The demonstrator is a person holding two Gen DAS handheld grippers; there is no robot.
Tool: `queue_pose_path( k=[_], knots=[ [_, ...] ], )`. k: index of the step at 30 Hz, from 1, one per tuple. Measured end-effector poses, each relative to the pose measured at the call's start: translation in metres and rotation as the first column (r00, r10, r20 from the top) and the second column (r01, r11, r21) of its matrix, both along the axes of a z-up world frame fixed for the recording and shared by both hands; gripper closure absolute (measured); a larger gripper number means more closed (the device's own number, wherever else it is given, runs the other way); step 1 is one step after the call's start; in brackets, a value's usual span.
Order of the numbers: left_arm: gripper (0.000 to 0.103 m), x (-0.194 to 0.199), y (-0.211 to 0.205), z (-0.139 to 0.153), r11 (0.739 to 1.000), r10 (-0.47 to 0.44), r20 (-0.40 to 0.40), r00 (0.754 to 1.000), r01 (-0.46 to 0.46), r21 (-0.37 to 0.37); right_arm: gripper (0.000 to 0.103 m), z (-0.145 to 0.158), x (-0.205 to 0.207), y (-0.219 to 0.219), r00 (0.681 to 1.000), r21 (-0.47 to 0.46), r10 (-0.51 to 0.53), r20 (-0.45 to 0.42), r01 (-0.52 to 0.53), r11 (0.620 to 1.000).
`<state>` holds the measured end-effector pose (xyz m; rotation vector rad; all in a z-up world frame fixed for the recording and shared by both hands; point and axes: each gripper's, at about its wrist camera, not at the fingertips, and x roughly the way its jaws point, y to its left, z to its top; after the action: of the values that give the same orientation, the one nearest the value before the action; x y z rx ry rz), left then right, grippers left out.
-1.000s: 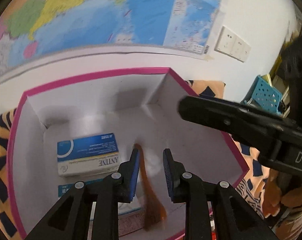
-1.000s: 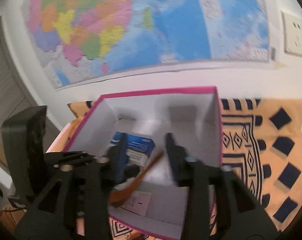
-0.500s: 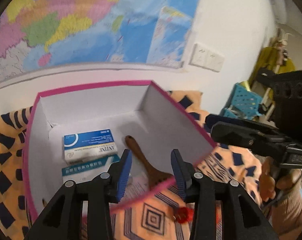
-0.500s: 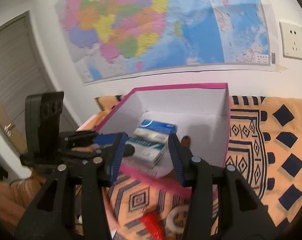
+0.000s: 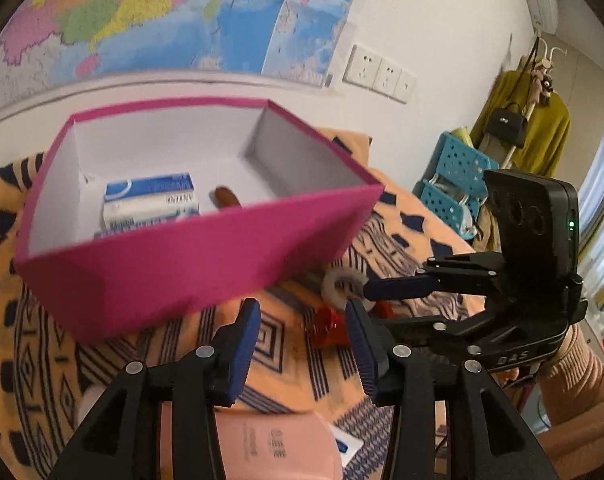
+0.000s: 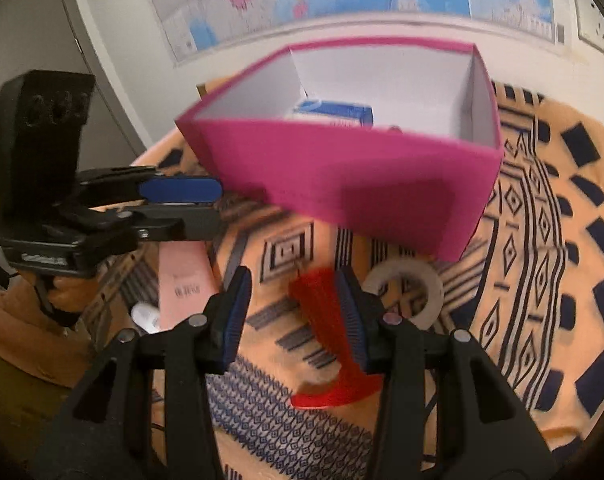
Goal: Organize rigid objects
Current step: 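Move the right gripper down to the red corkscrew-shaped object, then grasp the red object with the right gripper and lift it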
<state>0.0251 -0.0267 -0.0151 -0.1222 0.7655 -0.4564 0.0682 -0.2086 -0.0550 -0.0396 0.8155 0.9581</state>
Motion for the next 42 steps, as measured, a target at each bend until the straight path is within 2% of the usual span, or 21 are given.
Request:
queue_pose_path(
  k=[8,17,21,26,35,42],
  knots=[
    [0.058,-0.011,-0.004,-0.016,1.0,-0.003,-0.046,0.999,0.003,-0.004,0.056,-0.022,0.0,0.013,1.0,-0.084,0.007,0.009,-0.006,0.996],
    [0.058,-0.016,-0.004,-0.024,1.0,-0.008,-0.069,0.998,0.008,0.001,0.056,-0.033,0.004,0.024,1.0,-0.123,0.022,-0.009,-0.022,0.992],
    [0.058,-0.016,-0.003,-0.024,1.0,-0.006,-0.071,0.997,0.006,0.0,0.068,-0.038,0.003,0.031,0.999,-0.139,0.035,-0.019,-0.037,0.99],
    [0.058,-0.017,-0.003,-0.026,1.0,-0.009,-0.076,0.997,0.009,-0.003,0.076,-0.037,0.005,0.026,0.999,-0.117,0.015,-0.035,-0.019,0.993],
    [0.058,-0.017,-0.014,-0.034,0.998,-0.058,-0.098,0.993,0.057,-0.007,0.076,-0.029,0.004,0.009,0.997,-0.015,-0.005,-0.083,0.004,1.0],
    [0.058,-0.012,-0.027,-0.04,0.991,-0.127,-0.126,0.984,0.12,-0.056,0.076,-0.016,-0.001,-0.003,0.996,0.057,-0.023,-0.084,0.028,0.998]
  ],
)
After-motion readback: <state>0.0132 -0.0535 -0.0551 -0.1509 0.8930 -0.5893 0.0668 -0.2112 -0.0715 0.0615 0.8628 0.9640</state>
